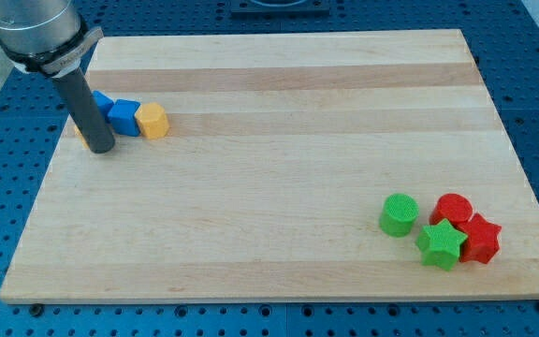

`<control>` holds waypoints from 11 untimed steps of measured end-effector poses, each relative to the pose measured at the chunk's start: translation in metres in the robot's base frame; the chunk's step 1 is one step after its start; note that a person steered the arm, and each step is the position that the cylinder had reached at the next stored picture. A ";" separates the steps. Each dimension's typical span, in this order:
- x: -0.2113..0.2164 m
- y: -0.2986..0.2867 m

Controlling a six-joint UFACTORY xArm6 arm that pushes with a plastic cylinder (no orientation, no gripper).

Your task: Move the yellow circle and blue triangle towards the top left

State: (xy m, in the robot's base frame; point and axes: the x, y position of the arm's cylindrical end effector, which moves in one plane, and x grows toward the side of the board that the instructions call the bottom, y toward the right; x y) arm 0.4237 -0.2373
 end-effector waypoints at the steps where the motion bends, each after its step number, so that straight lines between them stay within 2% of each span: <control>1: 0.019 -0.027; 2: 0.035 -0.051; 3: 0.030 -0.030; 11: -0.069 -0.030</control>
